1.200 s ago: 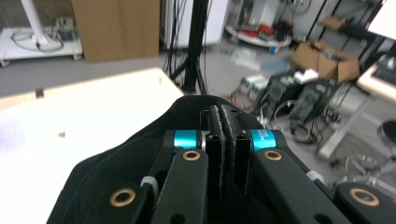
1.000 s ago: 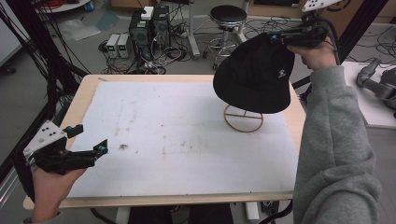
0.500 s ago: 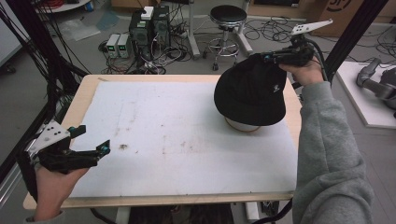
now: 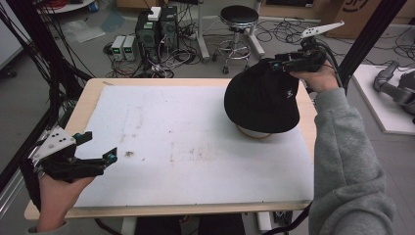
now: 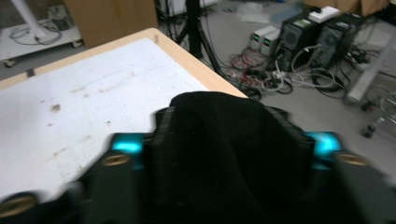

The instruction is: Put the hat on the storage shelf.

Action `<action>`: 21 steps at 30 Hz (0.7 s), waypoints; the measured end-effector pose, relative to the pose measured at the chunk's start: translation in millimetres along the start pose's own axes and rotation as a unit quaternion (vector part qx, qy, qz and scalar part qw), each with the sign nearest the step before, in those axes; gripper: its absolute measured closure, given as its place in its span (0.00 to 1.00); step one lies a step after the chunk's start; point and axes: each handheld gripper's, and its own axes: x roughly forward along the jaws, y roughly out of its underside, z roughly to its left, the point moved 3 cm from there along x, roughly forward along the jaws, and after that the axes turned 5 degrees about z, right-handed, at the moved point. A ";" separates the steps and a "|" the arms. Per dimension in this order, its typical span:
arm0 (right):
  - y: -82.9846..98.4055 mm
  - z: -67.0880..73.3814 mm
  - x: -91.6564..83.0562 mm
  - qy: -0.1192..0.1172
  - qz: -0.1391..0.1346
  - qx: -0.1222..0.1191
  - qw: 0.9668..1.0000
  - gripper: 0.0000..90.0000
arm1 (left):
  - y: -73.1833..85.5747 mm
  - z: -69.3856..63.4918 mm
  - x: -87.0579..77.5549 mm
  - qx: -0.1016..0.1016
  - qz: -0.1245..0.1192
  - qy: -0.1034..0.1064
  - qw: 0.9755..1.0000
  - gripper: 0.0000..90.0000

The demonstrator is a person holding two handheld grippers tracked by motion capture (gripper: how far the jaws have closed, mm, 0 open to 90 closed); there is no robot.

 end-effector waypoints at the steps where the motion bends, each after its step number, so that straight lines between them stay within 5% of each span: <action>1: -0.3 1.1 -0.5 0.003 0.001 -0.001 1.000 0.37 | -0.3 -0.1 -0.6 0.001 -0.001 0.001 1.000 0.08; 2: -0.8 4.1 -2.9 0.009 0.004 0.003 1.000 0.24 | -0.8 -0.4 -0.8 0.000 -0.003 0.001 1.000 0.08; 10: -1.1 23.4 -23.3 0.034 -0.004 -0.001 0.999 0.03 | -3.6 -5.0 0.4 0.004 -0.007 0.011 1.000 0.08; 21: 25.4 70.2 -61.2 0.041 -0.041 -0.023 0.998 0.01 | -9.5 -11.7 3.0 0.009 -0.017 0.026 0.999 0.08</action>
